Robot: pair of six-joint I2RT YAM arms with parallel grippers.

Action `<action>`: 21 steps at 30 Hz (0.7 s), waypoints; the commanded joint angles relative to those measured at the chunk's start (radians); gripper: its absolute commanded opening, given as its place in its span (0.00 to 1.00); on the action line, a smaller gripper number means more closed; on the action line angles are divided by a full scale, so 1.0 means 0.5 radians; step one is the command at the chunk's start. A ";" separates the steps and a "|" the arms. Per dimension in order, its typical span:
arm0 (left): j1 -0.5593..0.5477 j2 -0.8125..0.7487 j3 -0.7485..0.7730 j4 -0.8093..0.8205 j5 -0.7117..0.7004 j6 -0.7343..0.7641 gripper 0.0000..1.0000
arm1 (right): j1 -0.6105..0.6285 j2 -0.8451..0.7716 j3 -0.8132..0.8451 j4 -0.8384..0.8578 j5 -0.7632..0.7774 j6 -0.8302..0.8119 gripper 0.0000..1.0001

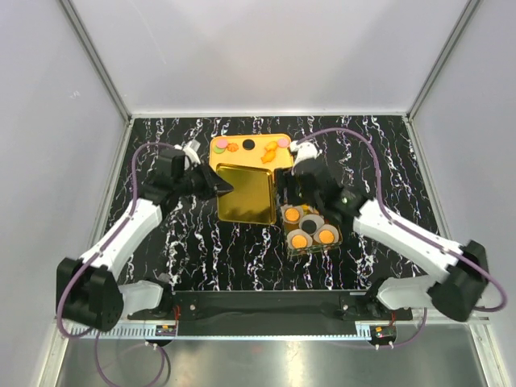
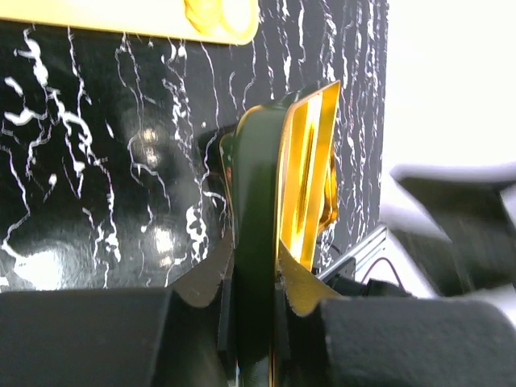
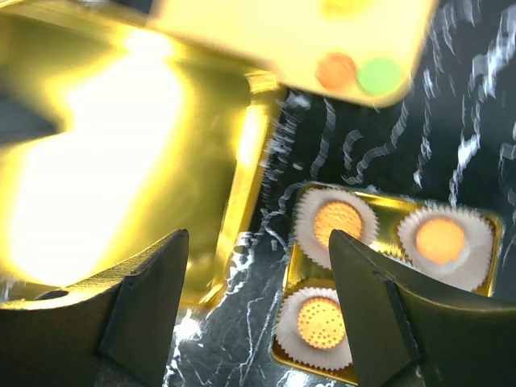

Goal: Pack the cookies

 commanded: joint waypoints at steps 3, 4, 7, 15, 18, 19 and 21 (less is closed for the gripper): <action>-0.009 0.271 0.323 -0.058 0.058 -0.030 0.00 | 0.651 -0.265 -0.094 0.248 0.663 -0.580 0.80; -0.009 0.302 0.347 -0.056 0.068 -0.039 0.00 | 0.732 -0.262 -0.128 0.267 0.724 -0.636 0.79; -0.006 0.440 0.455 -0.086 0.114 -0.049 0.00 | 0.950 -0.219 -0.159 0.331 0.920 -0.793 0.80; -0.009 0.529 0.483 -0.062 0.203 -0.095 0.00 | 1.141 0.219 -0.193 0.659 1.289 -1.329 0.81; -0.009 0.505 0.425 -0.031 0.224 -0.107 0.00 | 1.141 0.367 -0.199 0.891 1.387 -1.513 0.83; -0.009 0.492 0.409 -0.022 0.233 -0.110 0.00 | 1.138 0.407 -0.174 0.929 1.415 -1.562 0.83; -0.012 0.480 0.373 0.000 0.252 -0.125 0.00 | 1.138 0.511 -0.144 1.036 1.440 -1.691 0.83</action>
